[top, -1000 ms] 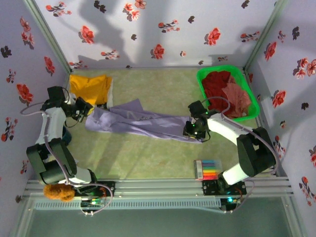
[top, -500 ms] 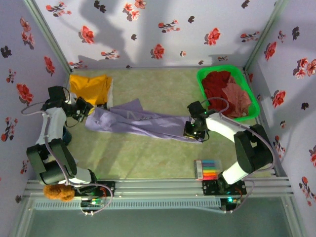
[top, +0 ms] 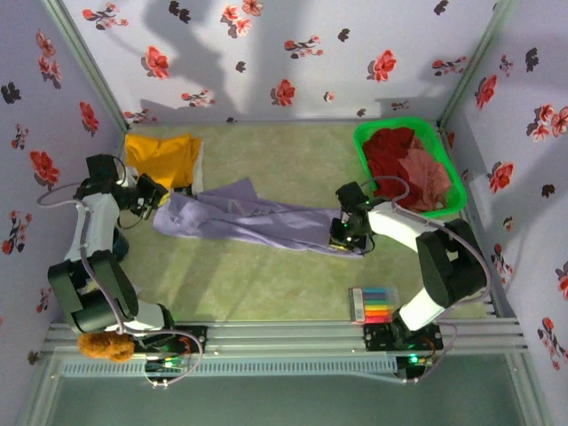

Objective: Fold and stack the t-shirts

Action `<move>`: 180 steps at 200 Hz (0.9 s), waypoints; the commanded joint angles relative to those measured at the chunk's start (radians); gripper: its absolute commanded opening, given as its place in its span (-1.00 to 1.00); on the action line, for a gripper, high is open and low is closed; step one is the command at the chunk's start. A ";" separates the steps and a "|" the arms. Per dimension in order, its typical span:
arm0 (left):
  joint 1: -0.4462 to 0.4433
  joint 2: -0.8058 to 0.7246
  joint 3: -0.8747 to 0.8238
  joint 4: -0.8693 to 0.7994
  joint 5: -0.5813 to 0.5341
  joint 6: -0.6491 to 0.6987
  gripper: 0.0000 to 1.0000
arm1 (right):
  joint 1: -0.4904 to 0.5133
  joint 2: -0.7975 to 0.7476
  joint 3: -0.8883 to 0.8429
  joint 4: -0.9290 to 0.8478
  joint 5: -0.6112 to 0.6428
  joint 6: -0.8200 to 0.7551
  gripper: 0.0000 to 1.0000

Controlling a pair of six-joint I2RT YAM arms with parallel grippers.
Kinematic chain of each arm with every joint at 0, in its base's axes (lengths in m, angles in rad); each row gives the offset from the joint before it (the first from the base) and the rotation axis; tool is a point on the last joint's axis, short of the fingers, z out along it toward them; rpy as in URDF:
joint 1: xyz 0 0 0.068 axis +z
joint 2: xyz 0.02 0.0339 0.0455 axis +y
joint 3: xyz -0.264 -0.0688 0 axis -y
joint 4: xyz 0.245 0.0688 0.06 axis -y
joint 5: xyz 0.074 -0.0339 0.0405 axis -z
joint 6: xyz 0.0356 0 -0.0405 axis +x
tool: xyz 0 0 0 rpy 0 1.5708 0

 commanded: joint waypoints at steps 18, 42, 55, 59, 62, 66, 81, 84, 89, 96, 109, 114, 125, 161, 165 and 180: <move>-0.007 -0.046 0.007 -0.028 -0.007 0.022 -1.00 | -0.008 -0.059 -0.007 -0.016 -0.002 0.009 -1.00; -0.007 -0.076 0.033 -0.050 -0.007 0.018 -1.00 | -0.008 -0.170 0.034 -0.098 0.045 -0.003 -1.00; -0.007 -0.107 0.049 -0.051 -0.002 -0.004 -1.00 | -0.008 -0.264 0.074 -0.149 0.088 -0.013 -1.00; -0.007 -0.116 0.055 -0.046 0.002 -0.016 -1.00 | -0.008 -0.293 0.090 -0.164 0.102 -0.015 -1.00; -0.007 -0.124 0.061 -0.040 0.006 -0.025 -1.00 | -0.008 -0.314 0.103 -0.174 0.111 -0.018 -1.00; -0.007 -0.132 0.070 -0.032 0.013 -0.040 -1.00 | -0.008 -0.341 0.121 -0.189 0.125 -0.019 -1.00; -0.007 -0.154 0.116 -0.015 0.037 -0.091 -1.00 | -0.010 -0.418 0.195 -0.238 0.172 -0.030 -1.00; -0.007 -0.158 0.126 -0.010 0.042 -0.099 -1.00 | -0.012 -0.431 0.211 -0.249 0.180 -0.033 -1.00; -0.007 -0.163 0.144 -0.006 0.050 -0.118 -1.00 | -0.014 -0.448 0.239 -0.268 0.194 -0.038 -1.00; -0.007 -0.174 0.169 0.002 0.059 -0.140 -1.00 | -0.015 -0.466 0.281 -0.293 0.209 -0.046 -1.00; -0.008 -0.190 0.224 0.011 0.068 -0.173 -1.00 | -0.017 -0.491 0.361 -0.336 0.243 -0.062 -1.00; -0.008 -0.197 0.247 0.013 0.069 -0.185 -1.00 | -0.017 -0.500 0.388 -0.347 0.256 -0.070 -1.00; -0.008 -0.207 0.310 0.025 0.069 -0.206 -1.00 | -0.018 -0.518 0.453 -0.362 0.286 -0.088 -1.00; -0.008 -0.212 0.559 0.072 0.033 -0.234 -1.00 | -0.017 -0.557 0.673 -0.361 0.377 -0.168 -1.00; -0.008 -0.208 0.593 0.070 0.028 -0.230 -1.00 | -0.017 -0.558 0.696 -0.356 0.381 -0.177 -1.00; -0.008 -0.189 0.719 0.040 0.007 -0.211 -1.00 | -0.017 -0.555 0.790 -0.355 0.398 -0.209 -1.00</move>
